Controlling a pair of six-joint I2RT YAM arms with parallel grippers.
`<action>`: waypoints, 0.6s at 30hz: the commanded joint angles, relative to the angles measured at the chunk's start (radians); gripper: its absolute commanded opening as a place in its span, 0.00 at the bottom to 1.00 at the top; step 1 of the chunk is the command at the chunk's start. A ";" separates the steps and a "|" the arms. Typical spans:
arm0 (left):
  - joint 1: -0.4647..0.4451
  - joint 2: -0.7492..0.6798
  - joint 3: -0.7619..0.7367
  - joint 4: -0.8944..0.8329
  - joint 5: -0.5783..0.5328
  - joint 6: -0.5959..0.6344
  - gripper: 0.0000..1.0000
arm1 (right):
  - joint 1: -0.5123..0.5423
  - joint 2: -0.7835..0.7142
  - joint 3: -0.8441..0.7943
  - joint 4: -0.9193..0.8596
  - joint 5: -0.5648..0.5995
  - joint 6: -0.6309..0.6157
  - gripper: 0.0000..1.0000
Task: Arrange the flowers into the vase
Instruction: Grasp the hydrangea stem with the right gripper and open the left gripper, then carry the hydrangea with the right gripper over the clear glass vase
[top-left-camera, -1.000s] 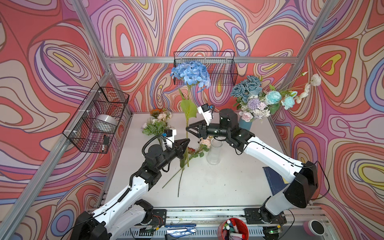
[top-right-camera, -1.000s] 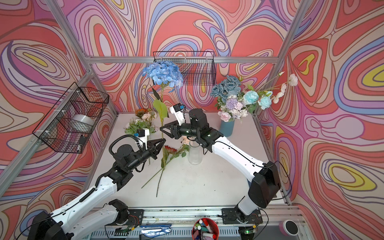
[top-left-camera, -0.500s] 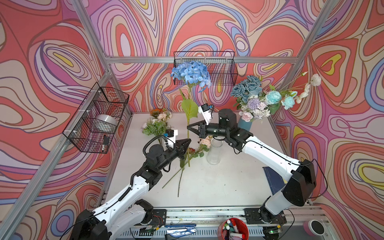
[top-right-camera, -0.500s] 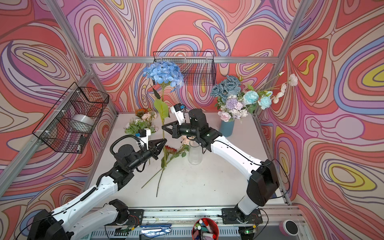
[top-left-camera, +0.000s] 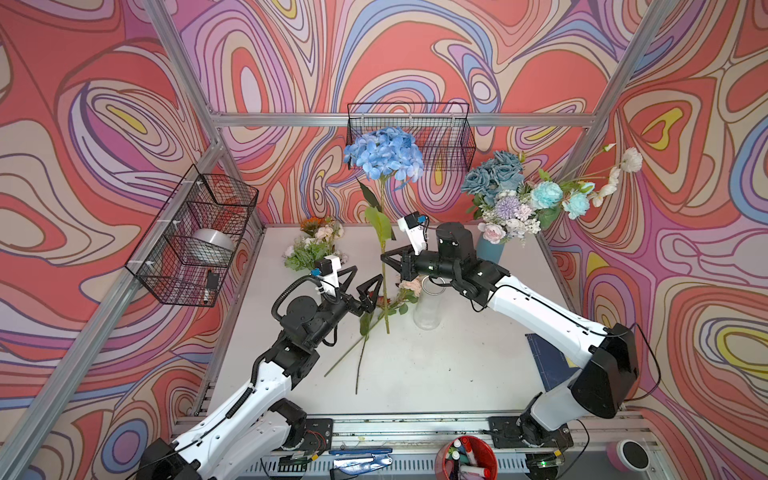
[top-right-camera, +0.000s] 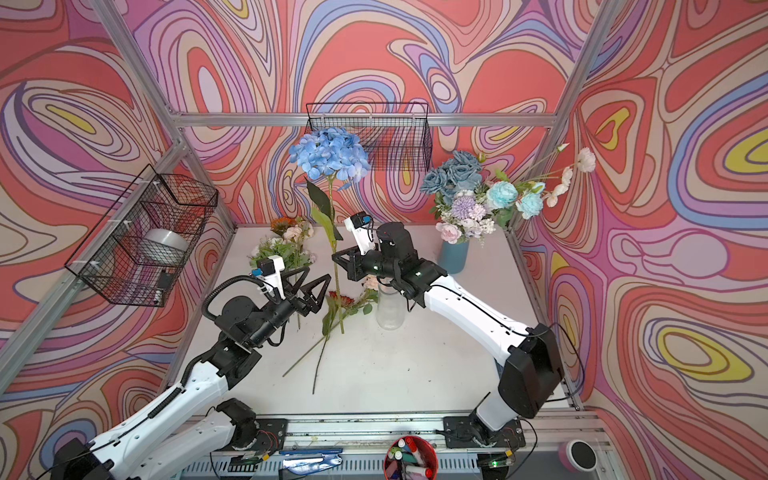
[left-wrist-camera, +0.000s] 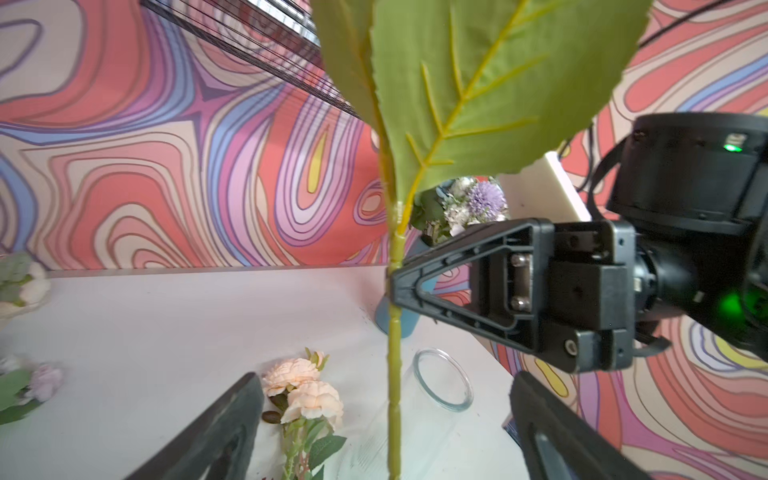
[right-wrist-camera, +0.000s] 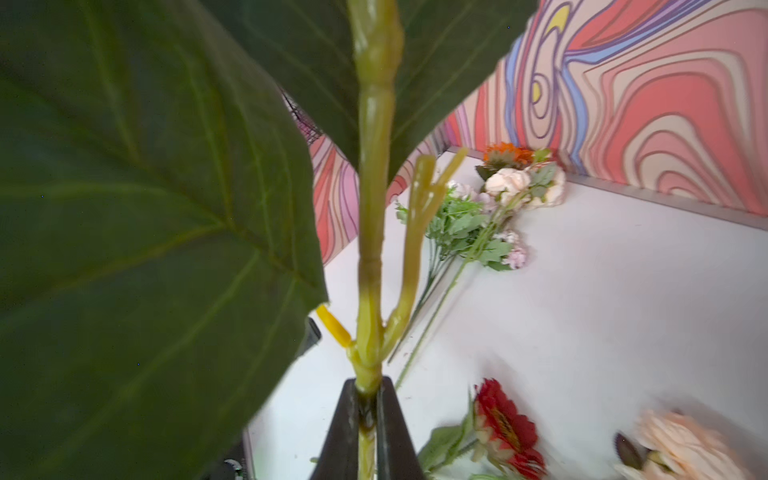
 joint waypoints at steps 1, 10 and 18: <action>0.005 -0.027 -0.044 -0.097 -0.217 -0.062 1.00 | 0.001 -0.080 0.023 -0.040 0.205 -0.093 0.00; 0.042 -0.035 -0.100 -0.287 -0.436 -0.258 1.00 | 0.001 -0.241 -0.003 0.041 0.446 -0.178 0.00; 0.042 0.023 -0.098 -0.235 -0.345 -0.260 1.00 | 0.001 -0.356 -0.156 0.206 0.666 -0.231 0.00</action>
